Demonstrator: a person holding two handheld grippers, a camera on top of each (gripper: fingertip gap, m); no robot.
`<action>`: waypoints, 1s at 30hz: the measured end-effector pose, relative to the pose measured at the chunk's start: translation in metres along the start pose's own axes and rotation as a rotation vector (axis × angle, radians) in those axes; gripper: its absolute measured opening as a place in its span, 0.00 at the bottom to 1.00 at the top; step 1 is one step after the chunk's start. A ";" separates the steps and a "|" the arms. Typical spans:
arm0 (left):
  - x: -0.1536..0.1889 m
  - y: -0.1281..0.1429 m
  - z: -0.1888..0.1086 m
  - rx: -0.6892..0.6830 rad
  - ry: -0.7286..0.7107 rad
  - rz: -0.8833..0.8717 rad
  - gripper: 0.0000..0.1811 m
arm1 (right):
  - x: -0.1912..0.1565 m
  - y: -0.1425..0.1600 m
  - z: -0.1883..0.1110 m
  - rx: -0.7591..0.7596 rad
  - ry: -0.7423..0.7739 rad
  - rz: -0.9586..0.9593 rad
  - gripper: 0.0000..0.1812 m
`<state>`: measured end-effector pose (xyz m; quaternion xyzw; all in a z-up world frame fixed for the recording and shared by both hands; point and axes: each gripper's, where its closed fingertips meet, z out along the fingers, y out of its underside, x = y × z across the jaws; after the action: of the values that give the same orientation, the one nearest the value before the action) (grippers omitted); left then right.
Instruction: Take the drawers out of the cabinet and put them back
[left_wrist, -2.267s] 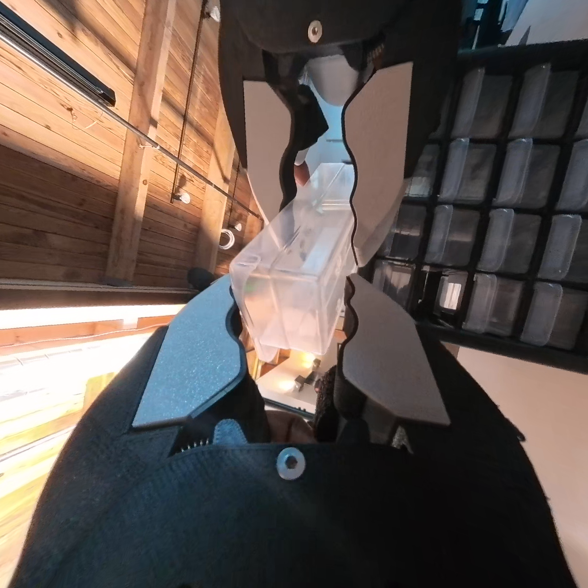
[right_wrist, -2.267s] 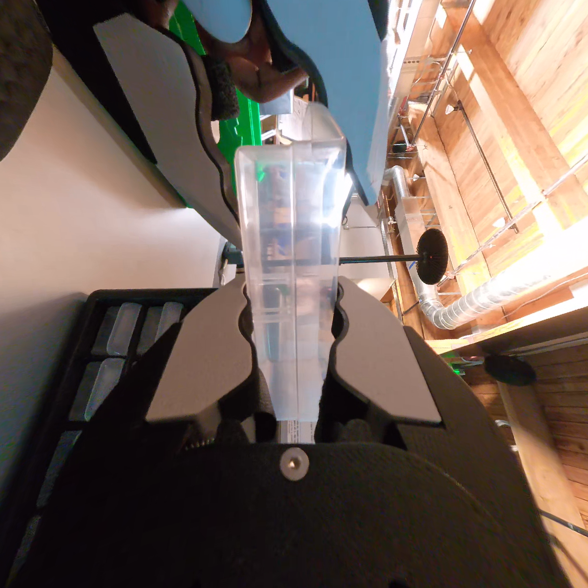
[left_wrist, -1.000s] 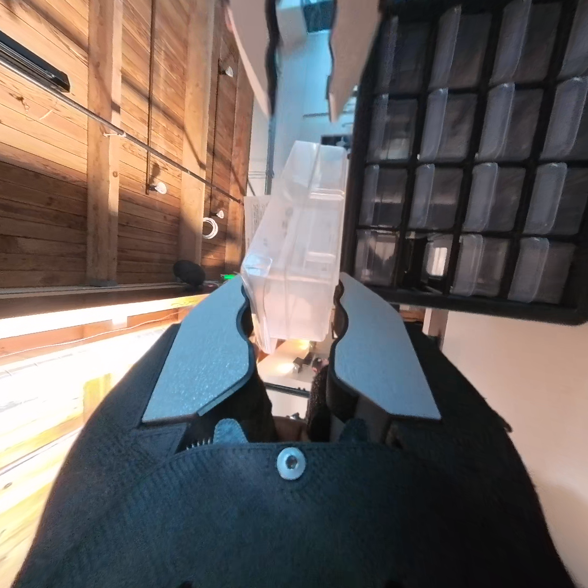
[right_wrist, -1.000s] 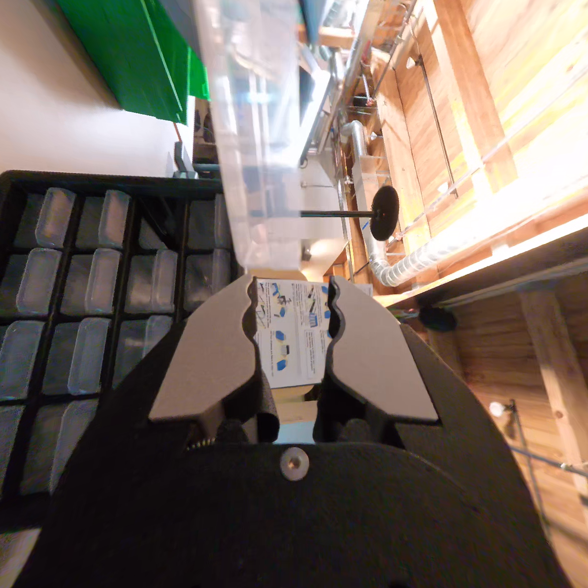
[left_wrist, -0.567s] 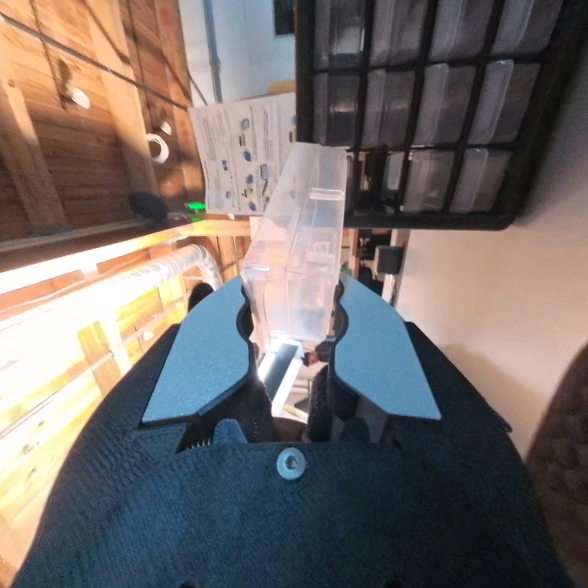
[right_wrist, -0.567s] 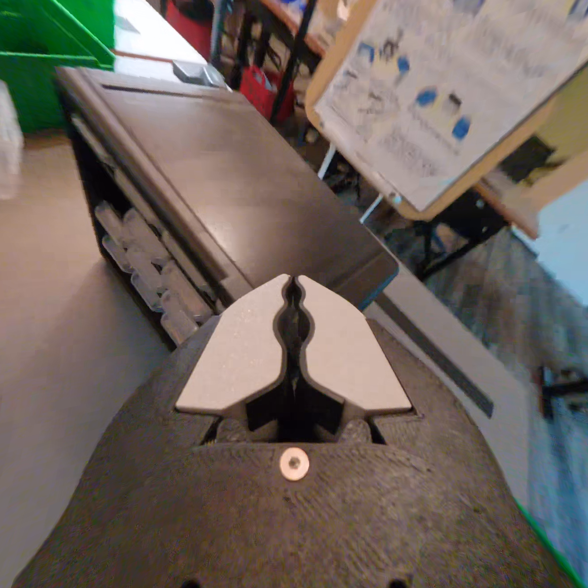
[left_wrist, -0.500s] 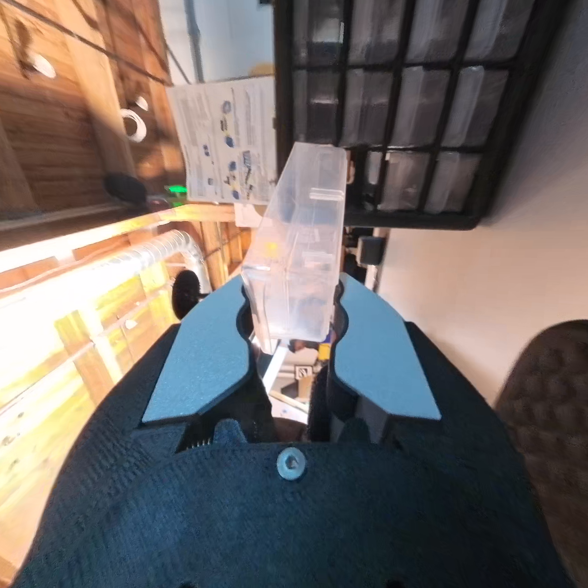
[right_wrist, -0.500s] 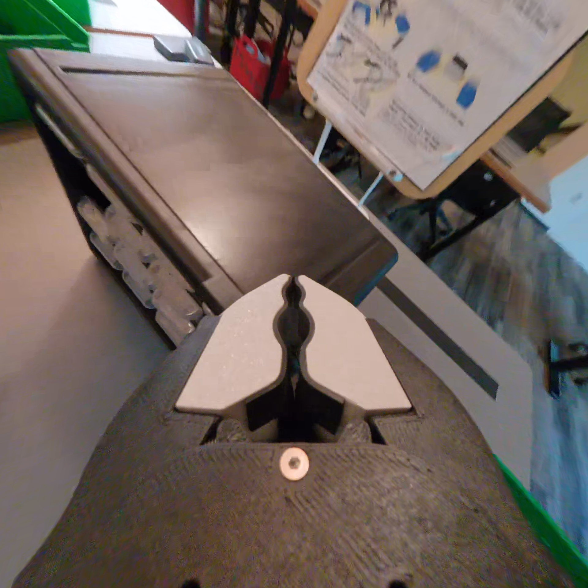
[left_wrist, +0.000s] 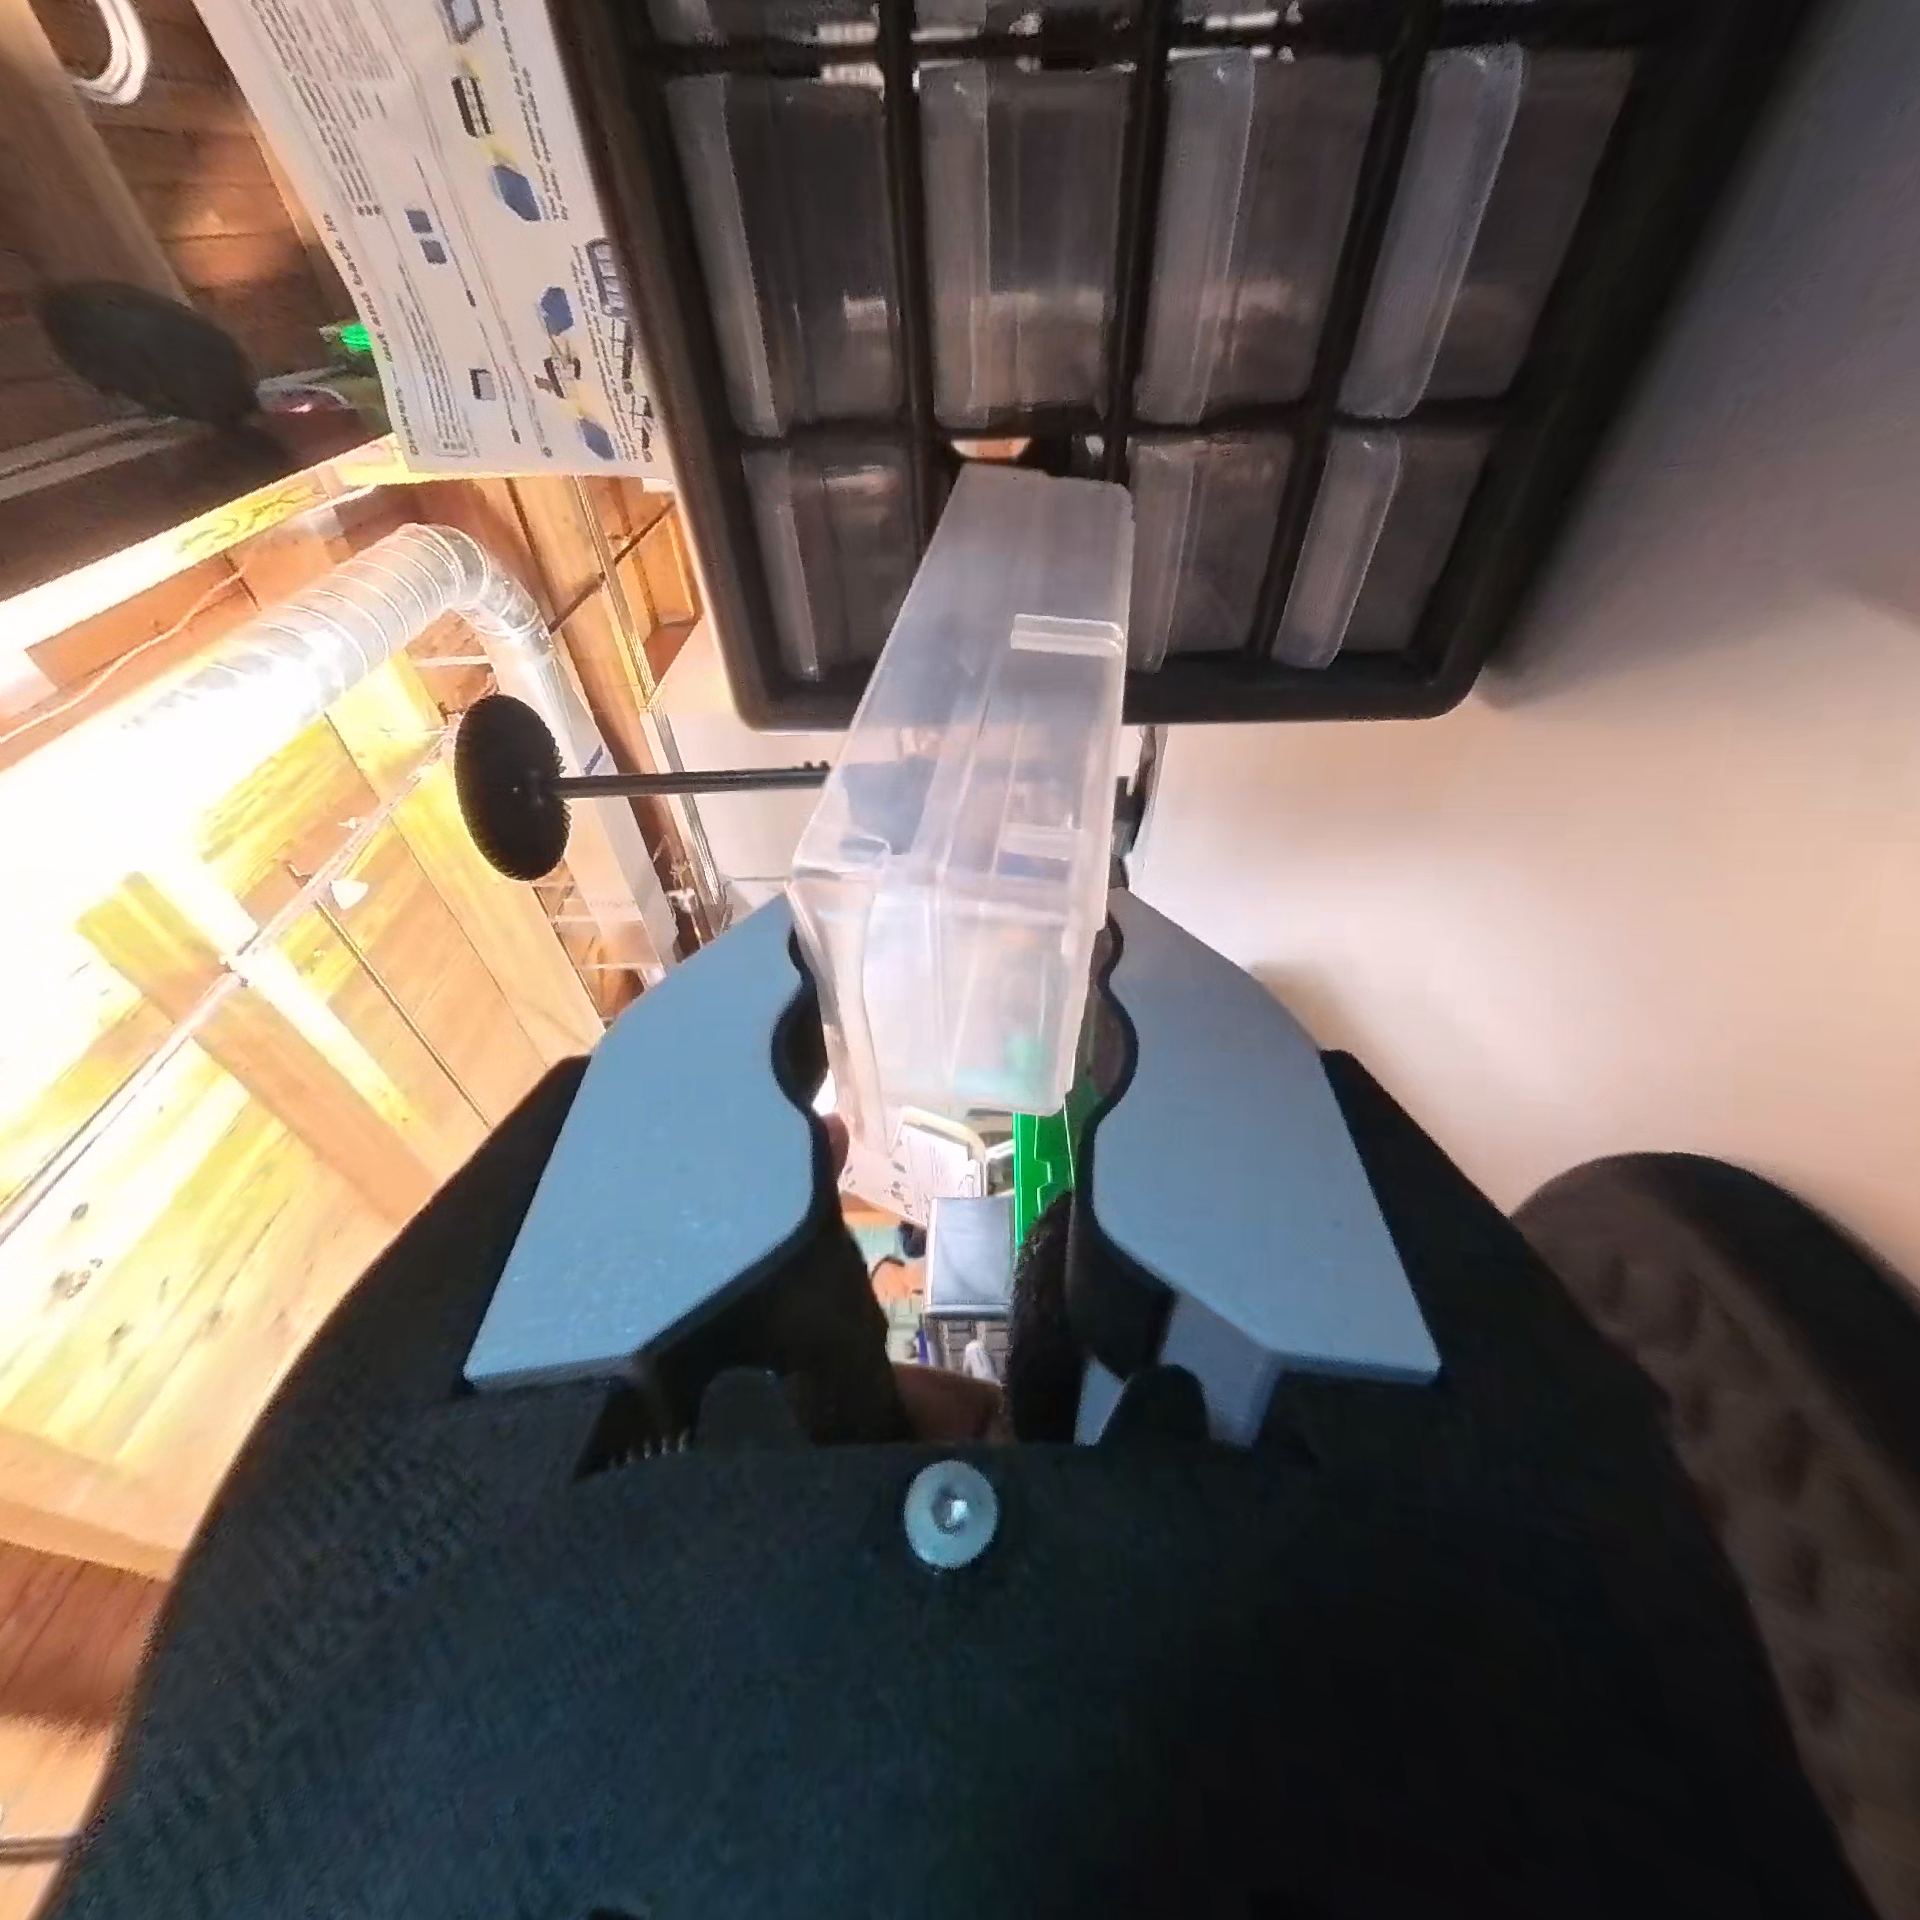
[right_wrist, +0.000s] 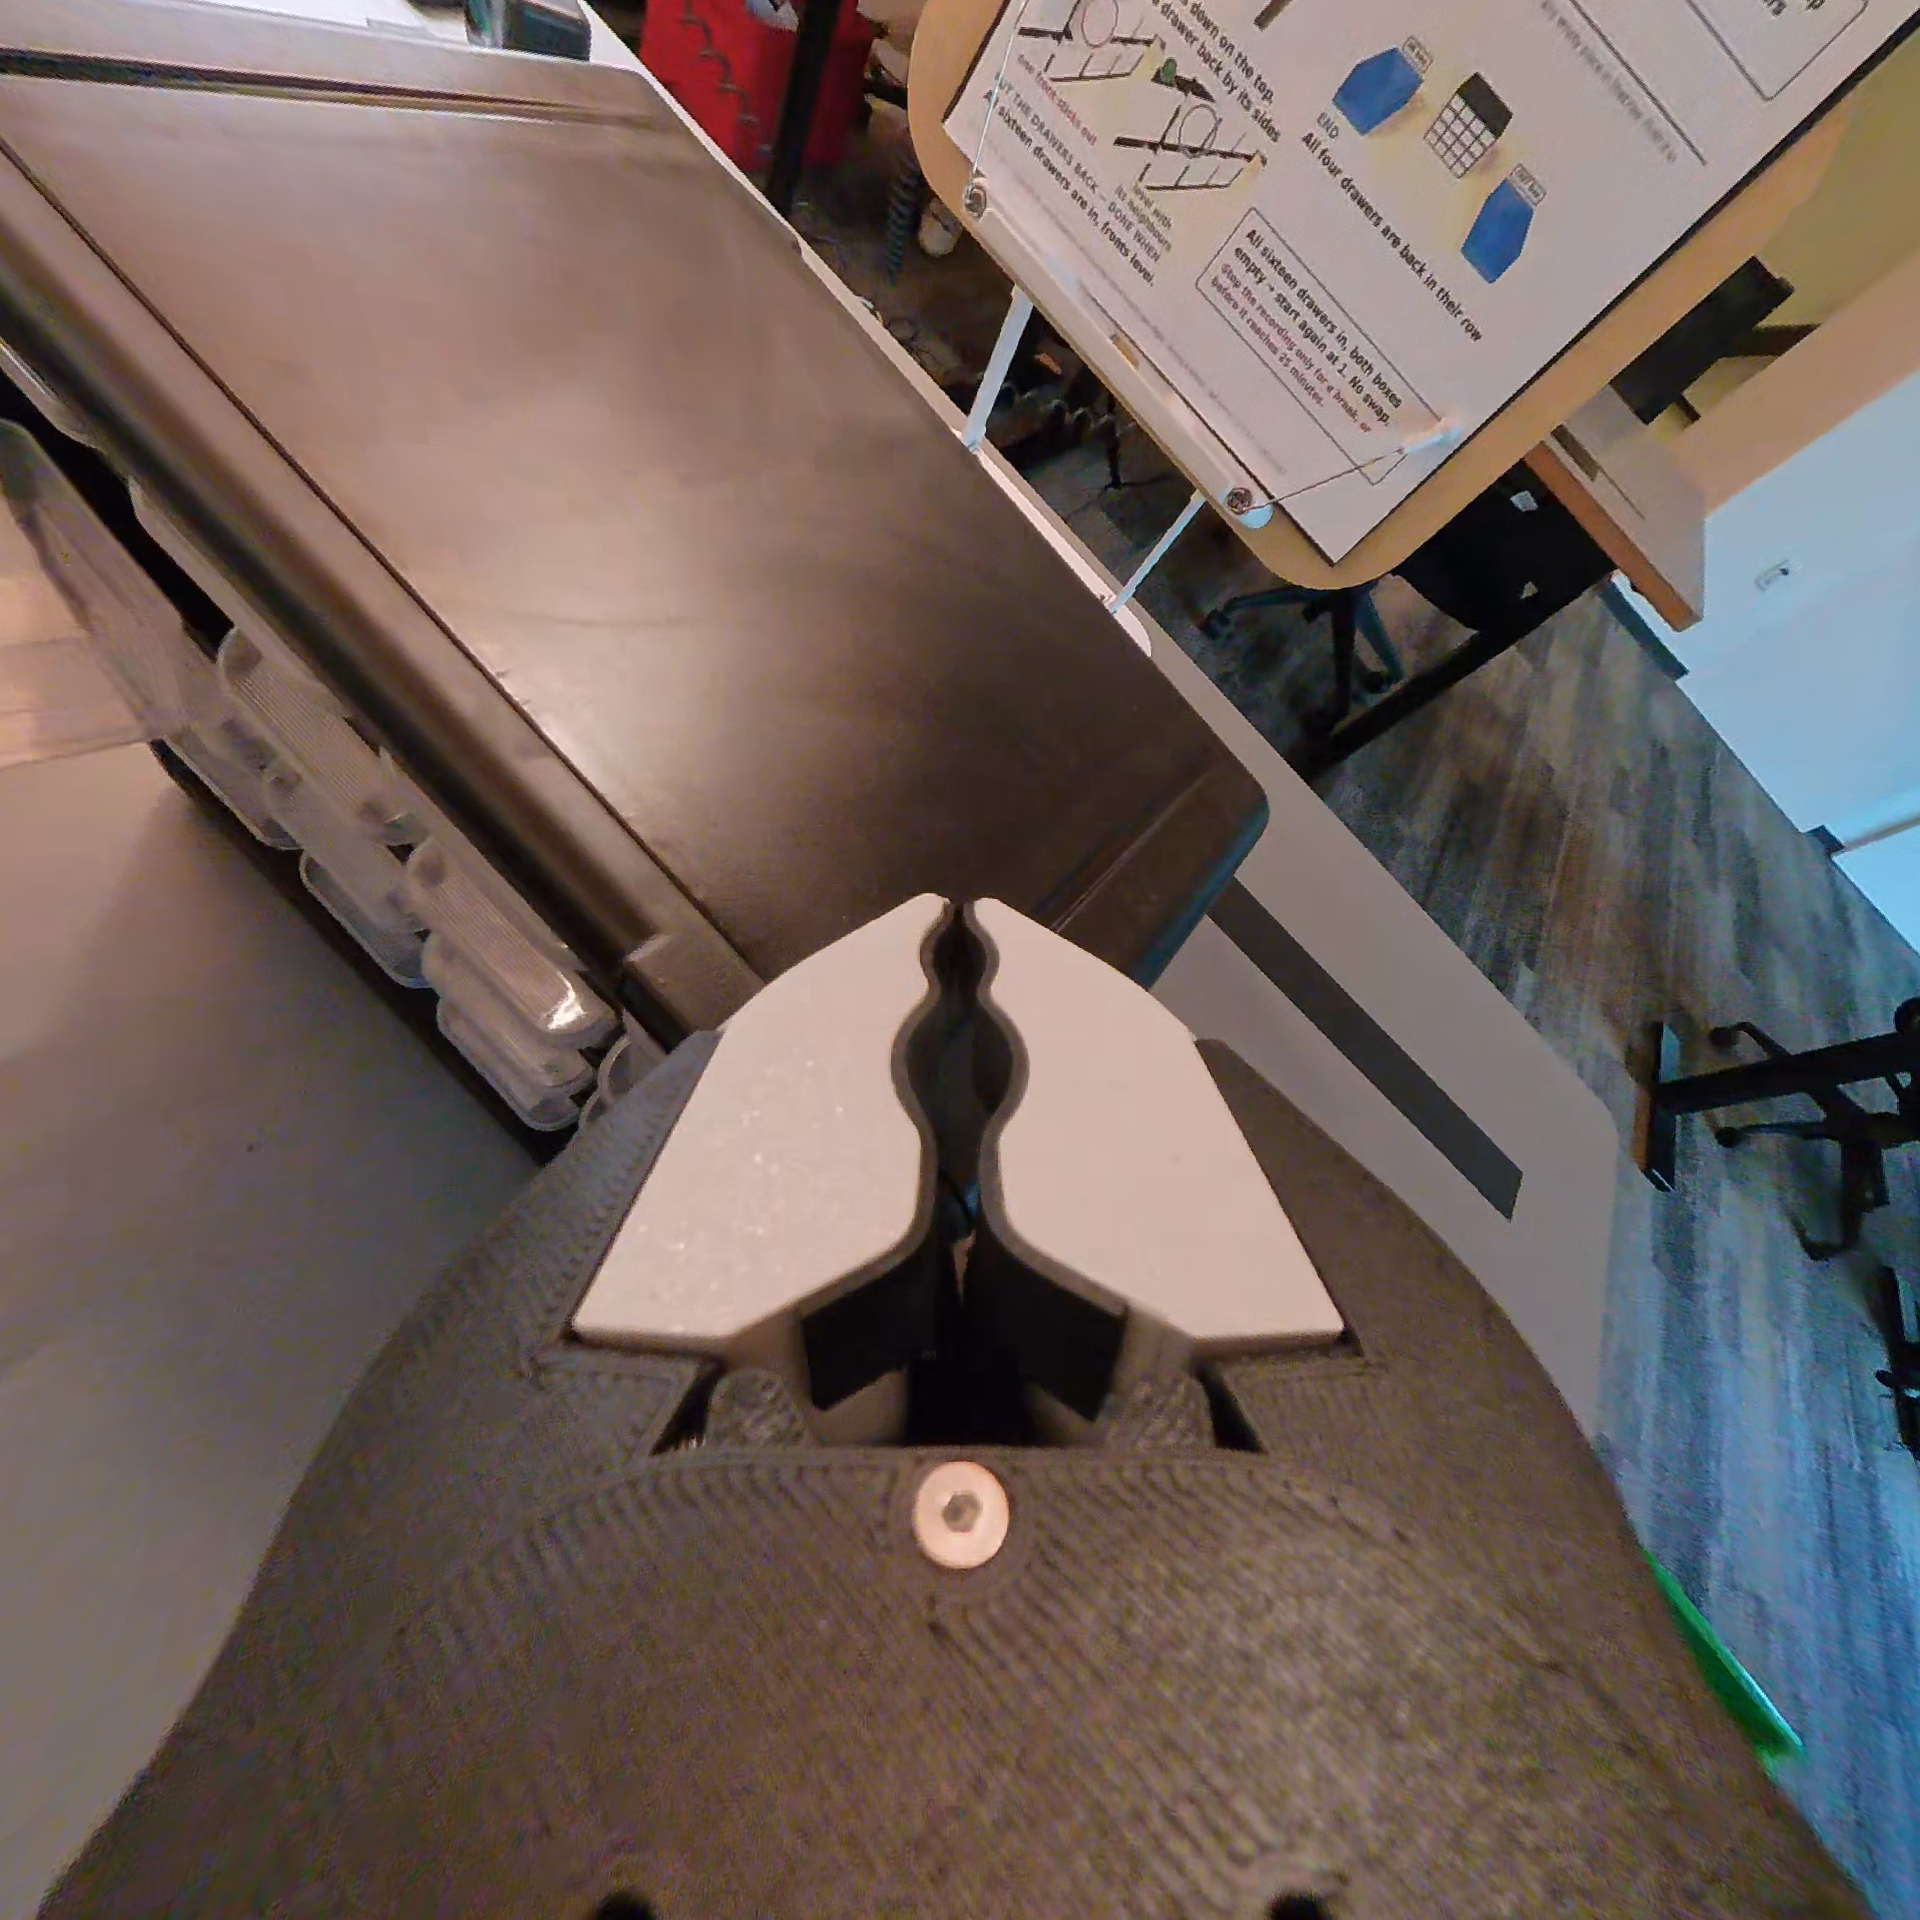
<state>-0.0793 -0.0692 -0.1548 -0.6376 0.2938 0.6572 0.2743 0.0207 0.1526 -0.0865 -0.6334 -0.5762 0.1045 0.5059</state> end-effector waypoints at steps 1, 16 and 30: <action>0.000 -0.001 0.002 -0.007 0.005 0.004 0.27 | 0.000 0.000 0.000 0.002 -0.001 0.001 0.00; 0.001 -0.017 0.027 -0.048 -0.042 -0.004 0.26 | 0.000 -0.001 0.000 0.020 0.016 -0.011 0.00; 0.013 -0.030 0.051 0.050 -0.077 0.037 0.26 | 0.000 -0.001 0.001 0.041 0.026 -0.008 0.00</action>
<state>-0.0921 -0.0117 -0.1685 -0.5991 0.3110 0.6789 0.2889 0.0192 0.1526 -0.0858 -0.6218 -0.5698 0.1060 0.5268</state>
